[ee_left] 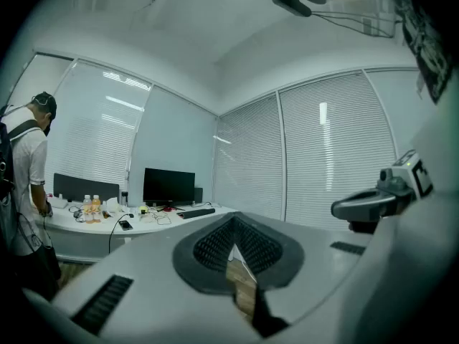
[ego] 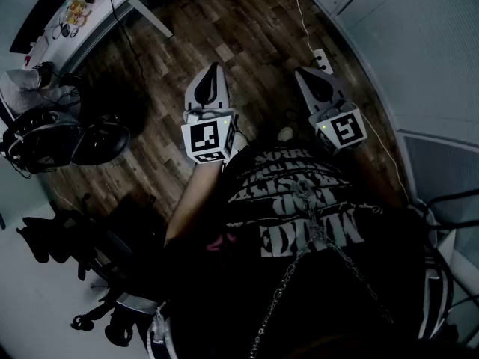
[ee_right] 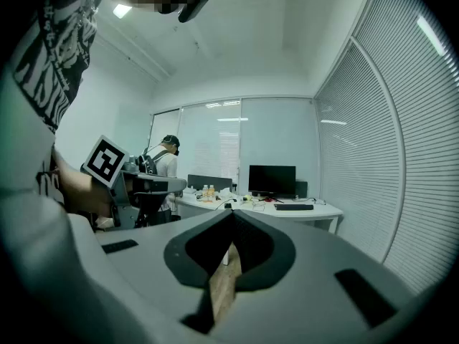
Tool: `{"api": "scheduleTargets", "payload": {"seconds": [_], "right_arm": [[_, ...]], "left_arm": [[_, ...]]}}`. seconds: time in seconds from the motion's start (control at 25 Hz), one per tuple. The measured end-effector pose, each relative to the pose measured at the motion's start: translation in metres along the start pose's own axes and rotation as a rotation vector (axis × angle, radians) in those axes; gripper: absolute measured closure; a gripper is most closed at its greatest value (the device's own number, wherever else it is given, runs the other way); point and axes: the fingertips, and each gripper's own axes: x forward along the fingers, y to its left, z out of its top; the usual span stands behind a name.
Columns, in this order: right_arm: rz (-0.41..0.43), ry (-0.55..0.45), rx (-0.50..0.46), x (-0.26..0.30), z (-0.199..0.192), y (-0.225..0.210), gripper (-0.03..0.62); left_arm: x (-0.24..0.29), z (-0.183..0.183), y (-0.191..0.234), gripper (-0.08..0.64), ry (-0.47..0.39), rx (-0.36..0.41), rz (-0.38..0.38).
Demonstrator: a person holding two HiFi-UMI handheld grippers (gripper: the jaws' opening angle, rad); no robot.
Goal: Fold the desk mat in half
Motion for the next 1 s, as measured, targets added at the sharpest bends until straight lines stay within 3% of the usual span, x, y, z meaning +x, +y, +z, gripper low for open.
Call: {"api": "scheduleTargets", "payload": {"seconds": [0.52, 1.0], "right_arm": [[-0.002, -0.041, 0.034, 0.008, 0.011, 0.010, 0.592], [-0.035, -0.025, 0.008, 0.041, 0.022, 0.039, 0.592]], "left_arm": [[-0.011, 0.005, 0.004, 0.552, -0.003, 0.024, -0.032], [-0.014, 0.007, 0.051, 0.552, -0.026, -0.003, -0.044]]}}
